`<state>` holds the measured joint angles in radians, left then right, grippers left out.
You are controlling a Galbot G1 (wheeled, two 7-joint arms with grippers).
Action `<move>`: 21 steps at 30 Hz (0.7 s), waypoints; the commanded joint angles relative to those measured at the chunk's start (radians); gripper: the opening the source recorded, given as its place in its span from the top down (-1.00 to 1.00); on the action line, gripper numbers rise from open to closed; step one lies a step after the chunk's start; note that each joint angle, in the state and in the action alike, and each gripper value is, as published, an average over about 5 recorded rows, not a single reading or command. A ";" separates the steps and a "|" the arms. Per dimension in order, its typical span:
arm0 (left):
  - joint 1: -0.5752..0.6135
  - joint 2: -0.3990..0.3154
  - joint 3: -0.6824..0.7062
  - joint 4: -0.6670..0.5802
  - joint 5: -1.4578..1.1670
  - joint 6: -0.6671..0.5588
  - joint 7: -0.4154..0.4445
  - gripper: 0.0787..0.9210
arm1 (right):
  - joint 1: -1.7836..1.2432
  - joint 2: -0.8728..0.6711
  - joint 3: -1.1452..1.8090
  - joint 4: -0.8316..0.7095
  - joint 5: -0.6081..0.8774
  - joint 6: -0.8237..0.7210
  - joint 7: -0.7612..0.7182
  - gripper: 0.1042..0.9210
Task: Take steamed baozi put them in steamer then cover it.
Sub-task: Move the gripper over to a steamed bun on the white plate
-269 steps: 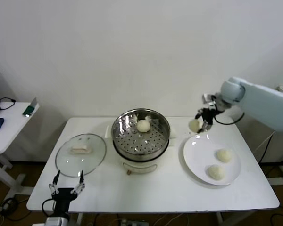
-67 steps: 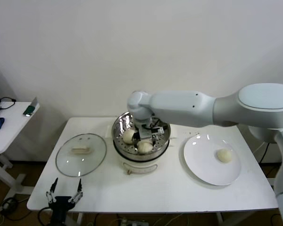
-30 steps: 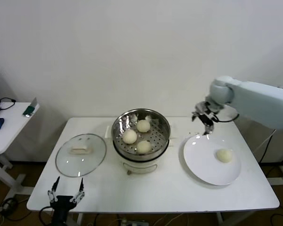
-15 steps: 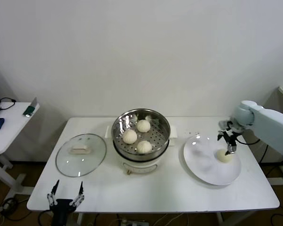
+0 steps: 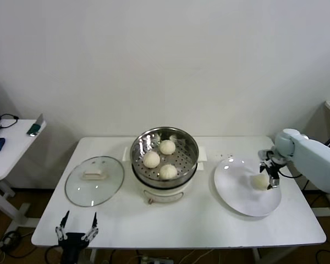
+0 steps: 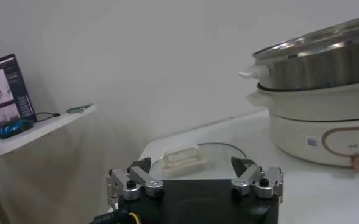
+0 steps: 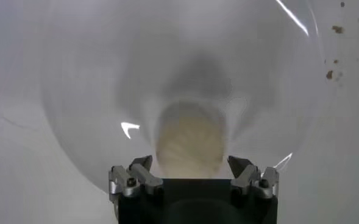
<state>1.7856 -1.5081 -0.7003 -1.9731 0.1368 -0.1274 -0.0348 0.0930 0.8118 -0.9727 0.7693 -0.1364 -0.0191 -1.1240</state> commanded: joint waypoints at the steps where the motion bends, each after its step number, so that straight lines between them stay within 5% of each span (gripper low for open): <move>1: -0.003 0.001 0.000 0.004 0.001 0.001 0.000 -0.77 | -0.043 0.042 0.049 -0.070 -0.039 0.008 -0.002 -0.76; 12: -0.004 0.001 0.001 0.002 0.000 0.001 0.000 -0.77 | -0.021 0.033 0.037 -0.051 -0.008 -0.001 -0.004 -0.51; 21: -0.002 0.003 0.015 -0.013 -0.002 -0.001 0.001 -0.77 | 0.230 0.017 -0.166 0.083 0.327 -0.130 0.018 -0.47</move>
<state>1.7853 -1.5072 -0.6944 -1.9786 0.1353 -0.1274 -0.0348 0.1266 0.8295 -0.9847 0.7600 -0.0686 -0.0552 -1.1186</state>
